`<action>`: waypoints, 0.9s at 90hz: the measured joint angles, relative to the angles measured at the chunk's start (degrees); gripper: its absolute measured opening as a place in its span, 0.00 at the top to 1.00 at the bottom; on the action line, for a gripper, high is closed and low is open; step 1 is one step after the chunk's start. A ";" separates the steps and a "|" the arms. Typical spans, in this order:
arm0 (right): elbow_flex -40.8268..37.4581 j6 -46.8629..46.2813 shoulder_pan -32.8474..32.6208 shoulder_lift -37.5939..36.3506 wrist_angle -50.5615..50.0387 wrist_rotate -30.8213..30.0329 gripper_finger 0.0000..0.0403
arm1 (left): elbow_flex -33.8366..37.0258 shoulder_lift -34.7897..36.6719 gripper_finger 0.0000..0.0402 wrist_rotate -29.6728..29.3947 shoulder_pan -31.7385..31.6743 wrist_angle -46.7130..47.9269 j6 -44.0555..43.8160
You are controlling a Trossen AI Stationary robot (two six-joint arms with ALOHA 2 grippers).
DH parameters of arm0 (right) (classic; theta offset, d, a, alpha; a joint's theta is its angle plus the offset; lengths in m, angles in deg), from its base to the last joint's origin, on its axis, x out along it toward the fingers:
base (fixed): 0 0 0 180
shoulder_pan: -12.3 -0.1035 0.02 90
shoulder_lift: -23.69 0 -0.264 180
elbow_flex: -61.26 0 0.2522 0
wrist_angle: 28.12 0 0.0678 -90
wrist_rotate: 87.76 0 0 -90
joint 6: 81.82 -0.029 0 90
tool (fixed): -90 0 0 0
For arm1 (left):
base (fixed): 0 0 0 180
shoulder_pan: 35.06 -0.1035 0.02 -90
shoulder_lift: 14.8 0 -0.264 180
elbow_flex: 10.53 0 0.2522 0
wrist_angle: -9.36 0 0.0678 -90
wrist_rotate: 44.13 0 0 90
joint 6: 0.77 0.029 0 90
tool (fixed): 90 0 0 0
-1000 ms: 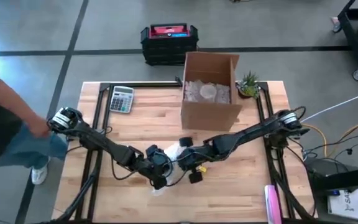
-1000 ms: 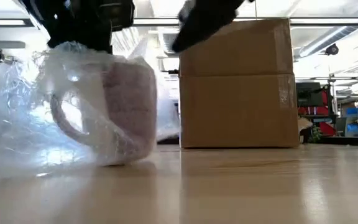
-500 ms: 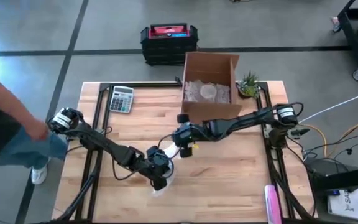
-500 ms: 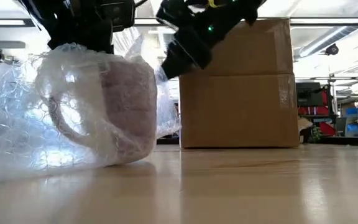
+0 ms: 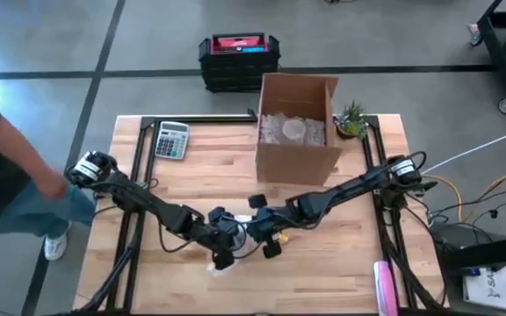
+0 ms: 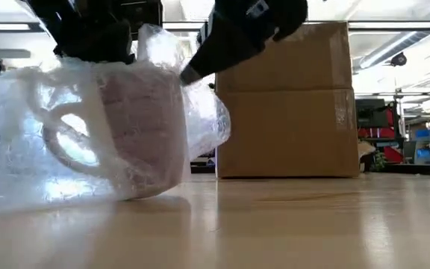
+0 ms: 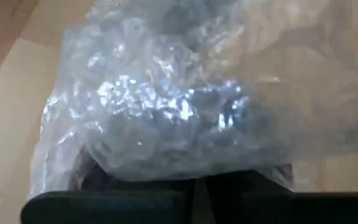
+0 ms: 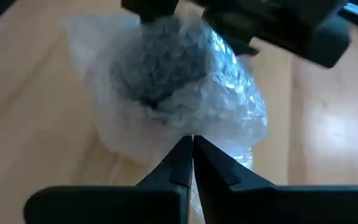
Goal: Wrap mug
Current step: Wrap the purple mug with the transparent bubble wrap
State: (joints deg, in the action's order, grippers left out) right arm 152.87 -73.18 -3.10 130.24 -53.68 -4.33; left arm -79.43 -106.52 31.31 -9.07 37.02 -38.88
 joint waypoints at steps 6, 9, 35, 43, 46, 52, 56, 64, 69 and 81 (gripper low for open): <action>1.17 0.14 0.02 0.20 1.42 -0.02 1.00 | 0.00 0.00 0.95 0.40 -0.27 -0.36 0.35; 1.65 0.16 0.06 0.33 1.99 0.01 1.00 | -0.02 0.00 0.95 0.76 -0.40 -0.53 0.54; 0.29 -1.49 0.10 0.46 1.39 1.10 1.00 | -0.74 1.08 0.95 2.10 -0.73 0.59 -0.98; -0.16 -1.96 0.02 0.46 1.47 1.19 1.00 | -2.43 2.86 0.95 2.72 -0.57 3.51 -4.19; -0.29 -2.07 0.00 0.46 1.39 1.19 1.00 | -3.07 3.67 0.95 3.83 -0.44 5.06 -5.55; -0.35 -2.07 0.02 0.46 1.22 1.21 1.00 | -3.83 5.10 0.95 4.99 -0.14 7.88 -7.16; -0.35 -2.09 0.02 0.46 1.22 1.19 1.00 | -4.17 6.01 0.95 5.01 0.16 9.51 -8.10; -0.35 -2.07 0.04 0.46 1.12 1.17 1.00 | -4.24 8.19 0.95 5.00 0.28 11.64 -8.98; -0.35 -2.13 0.04 0.46 0.98 1.14 1.00 | -4.24 9.65 0.95 4.46 0.24 11.60 -9.50; -0.35 -2.10 0.04 0.46 0.99 1.03 1.00 | -4.31 12.84 0.95 0.61 0.21 11.60 -8.52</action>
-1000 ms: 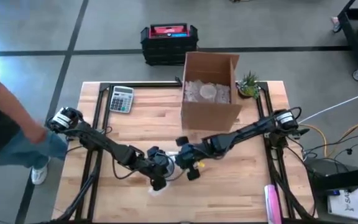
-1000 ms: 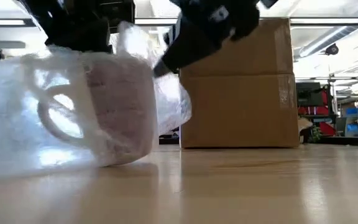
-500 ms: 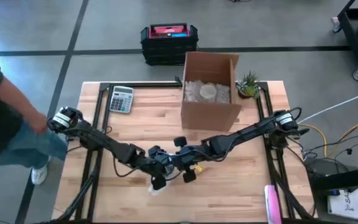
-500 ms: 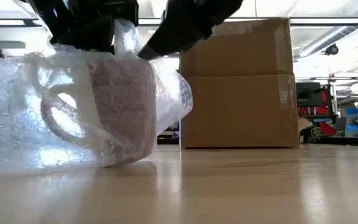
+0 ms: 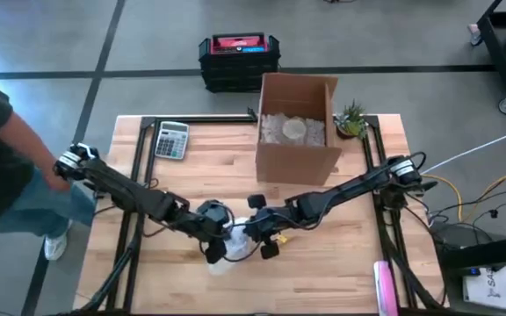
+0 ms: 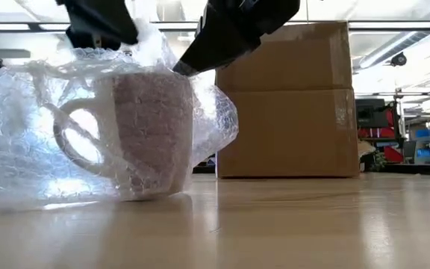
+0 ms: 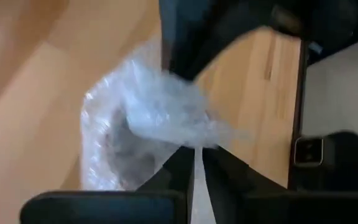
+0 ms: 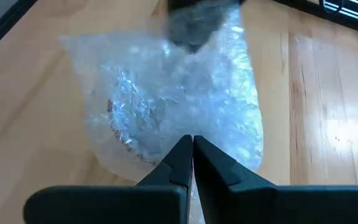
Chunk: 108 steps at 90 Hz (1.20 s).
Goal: Wrap mug
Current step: Wrap the purple mug with the transparent bubble wrap
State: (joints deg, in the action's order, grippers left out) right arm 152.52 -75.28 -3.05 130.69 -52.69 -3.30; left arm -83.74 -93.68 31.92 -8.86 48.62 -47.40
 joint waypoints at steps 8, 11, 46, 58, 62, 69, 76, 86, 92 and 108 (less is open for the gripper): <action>-0.02 0.01 0.00 0.00 -0.03 0.00 1.00 | 0.09 0.74 0.95 -5.65 -0.04 -0.12 1.35; -0.02 0.01 0.00 0.00 -0.06 -0.01 1.00 | 0.32 0.62 0.95 -7.39 -0.27 -0.20 1.36; -0.17 0.30 -0.02 -0.07 -1.65 0.01 1.00 | 1.46 -14.65 0.95 -4.00 -0.13 -9.47 5.28; 1.90 -0.72 0.00 -1.71 -7.92 -0.07 1.00 | 1.49 -17.08 0.95 -4.05 -0.22 -9.21 4.53; 3.16 -1.24 0.00 -2.15 -10.27 -0.08 1.00 | 1.49 -17.24 0.95 -4.04 -0.32 -9.66 4.71; 4.29 -2.46 0.00 -2.54 -10.66 -0.07 1.00 | 1.61 -16.88 0.95 -3.93 -0.35 -10.50 5.42; 4.37 -2.26 0.00 -1.87 -7.25 -0.07 1.00 | 1.68 -16.29 0.95 -3.60 -0.39 -11.13 6.45; 4.43 -2.39 0.16 1.26 -4.34 0.40 1.00 | 1.83 -15.07 0.95 -3.12 -0.37 -10.75 6.97; 4.42 -2.69 0.26 3.68 -3.84 1.04 1.00 | 1.75 -13.87 0.95 -2.81 -0.38 -10.13 7.01; 4.64 -3.37 0.26 5.78 -4.18 0.83 1.00 | 0.47 -7.26 0.95 -2.47 -0.12 -6.69 7.66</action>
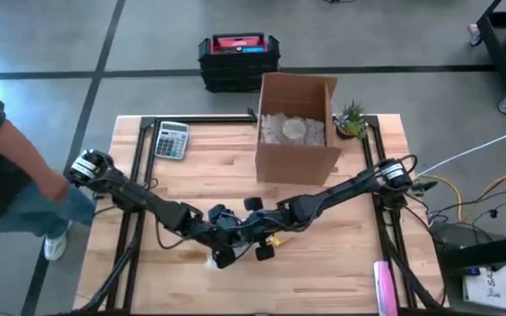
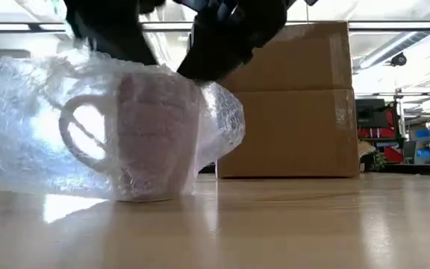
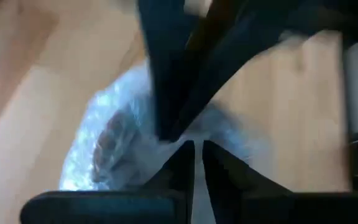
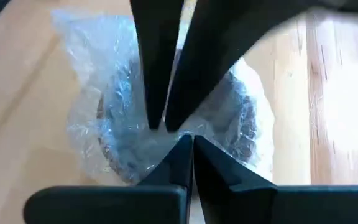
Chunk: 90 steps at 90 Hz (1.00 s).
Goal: Wrap mug
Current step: Wrap the purple mug with the transparent bubble wrap
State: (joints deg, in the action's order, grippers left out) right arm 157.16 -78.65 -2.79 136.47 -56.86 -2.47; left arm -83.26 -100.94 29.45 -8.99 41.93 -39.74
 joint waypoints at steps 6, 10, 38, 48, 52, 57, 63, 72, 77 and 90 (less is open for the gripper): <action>0.00 -0.20 0.00 -0.14 -0.09 0.06 1.00 | -0.52 3.42 0.95 -0.19 0.20 4.19 -0.06; 0.12 -0.22 0.00 -0.16 -0.34 0.05 1.00 | -0.54 5.47 0.95 -0.19 0.72 7.71 -1.23; 1.00 1.35 0.11 -0.14 -0.83 0.22 1.00 | 7.81 9.56 0.95 2.52 11.42 12.89 -19.43; 1.00 1.39 0.11 -0.12 -0.74 0.22 1.00 | 12.42 6.05 0.95 -0.44 12.24 0.84 -18.86; 1.00 1.39 0.11 -0.10 -0.72 0.22 1.00 | 13.52 5.12 0.95 -3.09 12.20 -5.14 -16.11; 1.00 1.43 0.11 -0.10 -0.76 0.20 1.00 | 14.09 4.89 0.95 -5.30 11.82 -10.26 -13.13; 1.00 1.47 0.13 -0.10 -0.72 0.21 1.00 | 14.08 5.21 0.95 -7.42 11.18 -12.09 -11.88; 1.00 1.52 0.11 -0.08 -0.78 0.22 1.00 | 13.23 6.62 0.95 -8.97 10.91 -11.58 -10.60; 1.00 1.44 0.11 0.27 -0.63 0.22 1.00 | 12.84 7.46 0.95 -9.58 10.92 -12.11 -9.73; 1.12 1.37 0.08 1.41 0.65 0.38 1.00 | 13.21 7.30 0.95 -14.63 10.29 -13.26 -9.52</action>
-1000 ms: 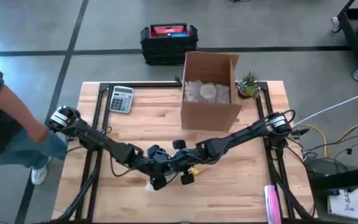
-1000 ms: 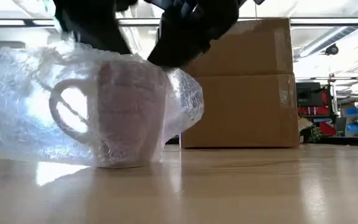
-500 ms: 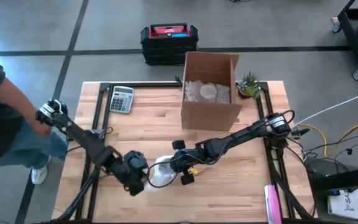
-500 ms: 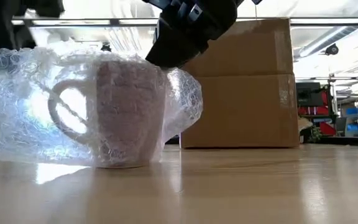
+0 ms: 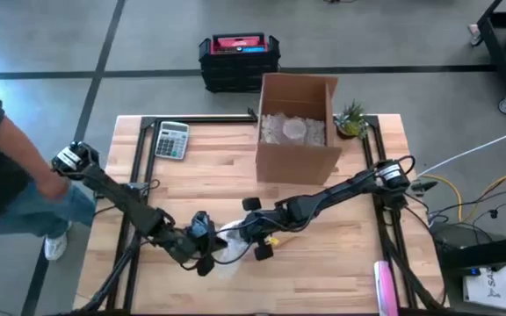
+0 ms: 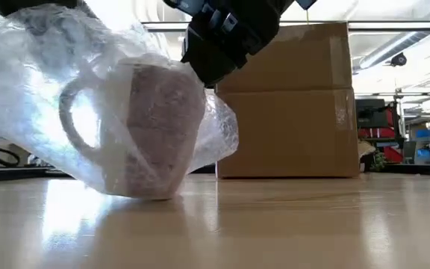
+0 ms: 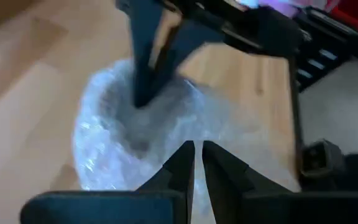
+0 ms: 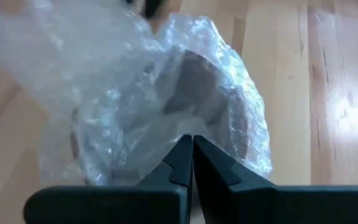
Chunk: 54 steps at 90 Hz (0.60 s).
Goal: Wrap mug
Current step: Wrap the purple mug with the transparent bubble wrap
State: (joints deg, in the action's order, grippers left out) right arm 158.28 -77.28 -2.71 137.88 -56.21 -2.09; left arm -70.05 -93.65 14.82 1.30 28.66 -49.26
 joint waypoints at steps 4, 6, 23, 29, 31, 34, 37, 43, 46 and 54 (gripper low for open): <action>0.07 0.00 -0.08 0.21 0.40 0.03 1.00 | 0.29 -0.64 0.95 -0.38 -0.85 -0.67 -0.14; 0.08 0.00 -0.08 0.26 0.39 0.11 1.00 | 0.50 -1.03 0.95 -0.29 -1.27 -0.63 -0.34; -0.03 0.00 -0.11 -1.53 -1.43 0.31 1.00 | 1.37 -5.67 0.95 3.12 -3.85 -1.81 -2.58; 0.40 0.65 -0.11 -3.38 -4.70 0.32 1.00 | 1.23 -6.62 0.95 3.15 -3.87 -2.28 -2.84; 0.90 0.74 -0.12 -3.93 -6.01 0.33 1.00 | 1.30 -6.81 0.95 3.19 -3.91 -2.52 -2.86; 1.69 1.11 -0.15 -4.86 -7.55 0.34 1.00 | 1.35 -6.92 0.95 3.26 -3.93 -2.80 -2.88; 2.42 1.61 -0.25 -5.65 -8.21 0.44 1.00 | 1.49 -6.91 0.95 3.36 -3.93 -3.23 -2.75; 3.57 2.50 -0.62 -6.60 -7.24 1.84 1.00 | 1.43 -6.66 0.95 3.52 -3.99 -4.22 -2.17; 3.81 2.78 -0.85 -6.64 -5.99 2.83 1.00 | 1.32 -6.48 0.95 3.50 -4.00 -4.44 -1.97; 3.75 2.57 -1.68 -4.78 -2.15 4.59 1.00 | 1.22 -6.17 0.95 3.45 -4.00 -4.26 -1.11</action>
State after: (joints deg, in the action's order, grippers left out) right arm 162.03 -74.71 -4.39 133.10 -58.36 2.50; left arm -68.84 -99.82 18.27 -2.70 24.40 -50.36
